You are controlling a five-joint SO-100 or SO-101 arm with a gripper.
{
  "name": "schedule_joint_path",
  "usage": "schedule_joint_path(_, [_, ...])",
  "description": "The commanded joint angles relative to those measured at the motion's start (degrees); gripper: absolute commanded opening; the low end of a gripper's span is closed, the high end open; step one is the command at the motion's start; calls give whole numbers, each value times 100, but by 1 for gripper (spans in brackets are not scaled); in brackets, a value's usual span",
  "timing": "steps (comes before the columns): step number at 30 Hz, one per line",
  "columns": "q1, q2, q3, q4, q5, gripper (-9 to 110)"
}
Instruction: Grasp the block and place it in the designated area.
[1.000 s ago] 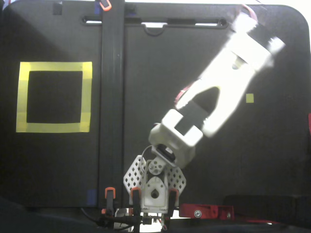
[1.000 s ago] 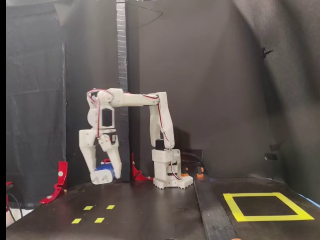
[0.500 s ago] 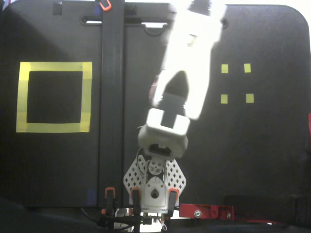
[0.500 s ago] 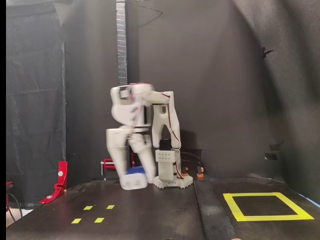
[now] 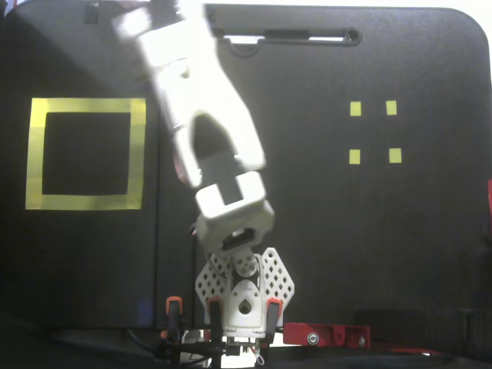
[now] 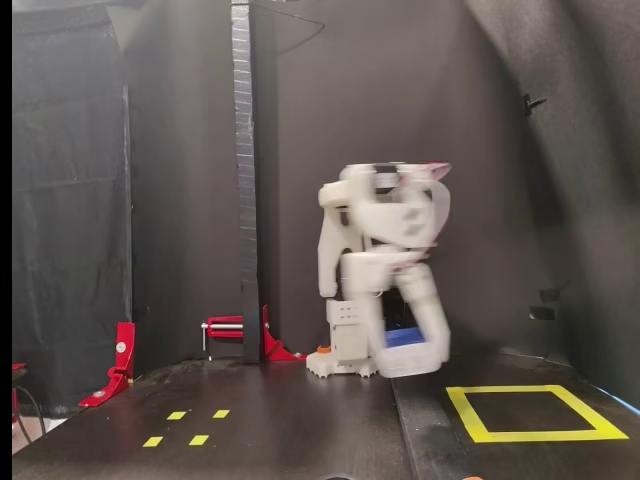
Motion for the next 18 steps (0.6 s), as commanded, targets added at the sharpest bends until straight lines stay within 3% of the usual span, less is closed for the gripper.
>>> schedule_joint_path(1, [-694,202,-97,18,457,17])
schedule_joint_path(8, [-1740,-79,-105,9,1310,17])
schedule_joint_path(18, [-1969,-229,-105,-114,1459,17])
